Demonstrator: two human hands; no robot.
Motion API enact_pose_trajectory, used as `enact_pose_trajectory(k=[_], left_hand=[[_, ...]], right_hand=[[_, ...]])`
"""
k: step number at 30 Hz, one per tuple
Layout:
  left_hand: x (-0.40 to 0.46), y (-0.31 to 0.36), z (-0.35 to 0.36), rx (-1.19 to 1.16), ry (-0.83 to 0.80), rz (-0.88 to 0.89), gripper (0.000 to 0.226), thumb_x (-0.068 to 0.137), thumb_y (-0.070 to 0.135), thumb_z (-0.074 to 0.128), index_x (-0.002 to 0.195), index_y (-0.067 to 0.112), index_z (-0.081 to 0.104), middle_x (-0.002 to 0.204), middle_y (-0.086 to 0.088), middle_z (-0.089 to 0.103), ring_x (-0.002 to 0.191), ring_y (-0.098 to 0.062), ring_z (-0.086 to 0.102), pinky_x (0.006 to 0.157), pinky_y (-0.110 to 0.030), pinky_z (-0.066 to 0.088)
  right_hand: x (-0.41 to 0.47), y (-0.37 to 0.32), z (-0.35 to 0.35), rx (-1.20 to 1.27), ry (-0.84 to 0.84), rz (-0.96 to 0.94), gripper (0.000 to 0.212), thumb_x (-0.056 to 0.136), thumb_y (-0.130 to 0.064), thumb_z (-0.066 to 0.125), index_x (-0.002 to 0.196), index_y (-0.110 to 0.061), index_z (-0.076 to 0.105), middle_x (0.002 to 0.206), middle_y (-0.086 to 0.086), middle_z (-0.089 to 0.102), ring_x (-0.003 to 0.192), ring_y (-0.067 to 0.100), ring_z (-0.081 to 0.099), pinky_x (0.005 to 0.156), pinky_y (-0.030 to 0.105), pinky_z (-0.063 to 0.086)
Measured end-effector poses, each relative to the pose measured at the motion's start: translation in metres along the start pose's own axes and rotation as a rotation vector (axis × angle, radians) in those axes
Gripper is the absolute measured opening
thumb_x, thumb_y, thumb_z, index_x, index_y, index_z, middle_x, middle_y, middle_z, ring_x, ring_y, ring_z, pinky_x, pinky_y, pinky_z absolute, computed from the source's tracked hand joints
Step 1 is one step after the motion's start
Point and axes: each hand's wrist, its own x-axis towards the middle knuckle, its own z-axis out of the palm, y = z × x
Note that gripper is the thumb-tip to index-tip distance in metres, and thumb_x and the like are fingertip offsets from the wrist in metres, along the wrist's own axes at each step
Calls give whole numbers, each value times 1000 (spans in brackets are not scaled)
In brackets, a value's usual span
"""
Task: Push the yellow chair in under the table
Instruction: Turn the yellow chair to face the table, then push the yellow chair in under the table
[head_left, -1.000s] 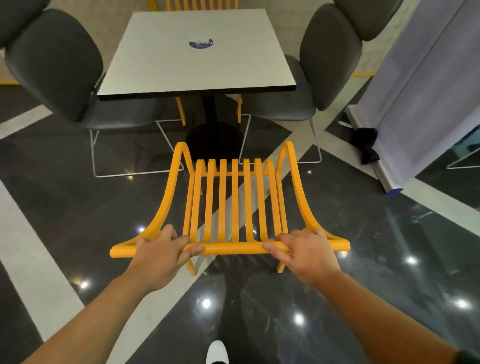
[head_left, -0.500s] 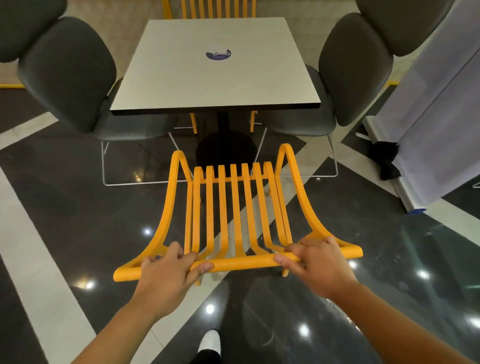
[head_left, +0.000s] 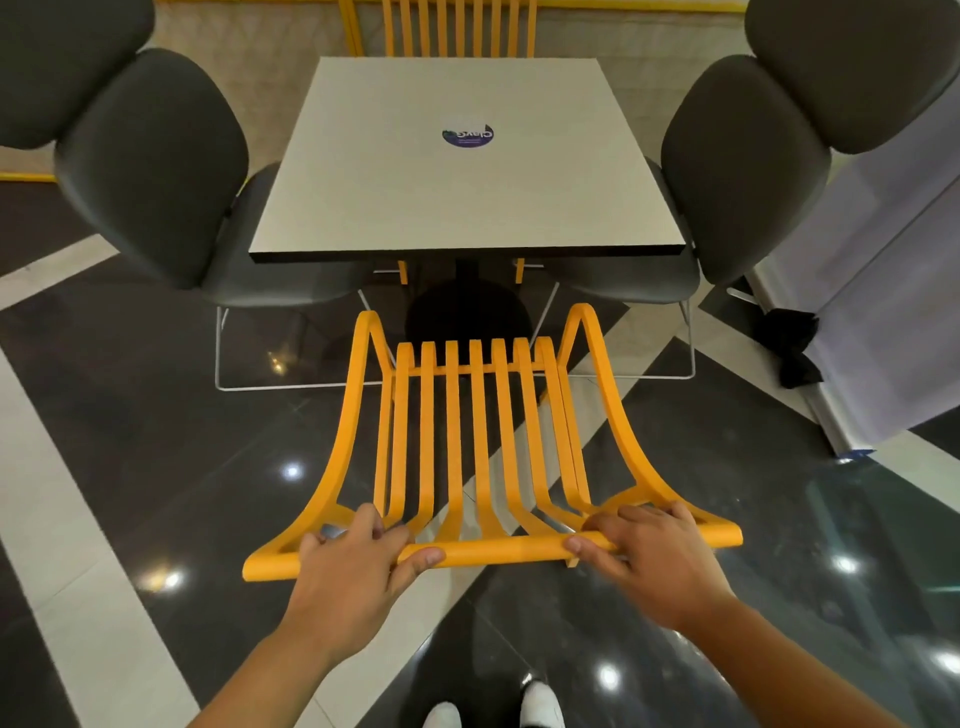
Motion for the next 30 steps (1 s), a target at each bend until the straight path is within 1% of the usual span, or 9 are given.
enact_pose_trajectory(k=[2,6,11,14,16,20,24,27,30], left_hand=[[4,-2,-3,-10,2,6,76,87,81,3,112,43,64,103,16,45,94,-7,55,92,-39,45],[14,-5,-13,-8,-19,20,73,86,80,4,106,42,62,104,14,43,95,-5,55,91,-38,44],[29,-8,-20,-28,-25,21,65,88,78,8,107,43,60,102,13,43,95,-5,53,94,-39,43],[39,-13,-24,-37,-34,27,66,86,80,5,100,42,58,100,12,42,94,-5,53,93,-41,41],[46,-16,-26,-32,-38,36,66,86,80,5,98,41,56,99,11,41,94,-7,53,94,-44,42],[54,-22,-26,-54,-34,48,67,85,82,5,98,40,57,97,12,39,92,-7,51,92,-45,41],[58,-26,-28,-47,-41,61,65,86,81,8,97,40,57,96,12,38,92,-8,49,90,-46,39],[60,-27,-31,-56,-36,61,69,84,82,7,96,38,59,95,11,38,91,-9,49,90,-47,39],[64,-28,-35,-61,-46,63,71,83,82,6,97,38,60,95,12,39,92,-8,49,92,-47,39]], right_hand=[[6,1,1,5,7,0,86,90,-92,1,117,-49,71,91,-19,70,100,4,64,97,31,29],[20,0,0,10,9,-2,86,89,-92,1,113,-47,71,92,-18,70,98,7,65,90,33,27],[37,1,-6,18,1,-6,88,89,-91,-2,107,-45,71,82,-16,67,91,7,64,93,36,33],[48,0,-8,20,11,-10,86,90,-90,1,106,-44,72,79,-16,65,86,7,63,94,37,35],[54,-1,-10,23,20,-13,88,90,-90,0,105,-42,72,78,-14,66,85,8,63,94,38,35],[62,-1,-12,13,33,-16,87,91,-89,0,99,-41,71,75,-13,64,82,7,61,91,36,32],[64,-5,-13,-4,30,-21,80,93,-87,5,98,-40,71,72,-13,60,79,7,59,89,35,30],[67,-7,-16,-9,20,-22,83,92,-87,2,100,-40,71,72,-14,59,79,7,59,89,36,33],[71,-8,-17,-8,14,-22,85,90,-88,1,100,-40,71,75,-12,62,81,9,60,88,37,32]])
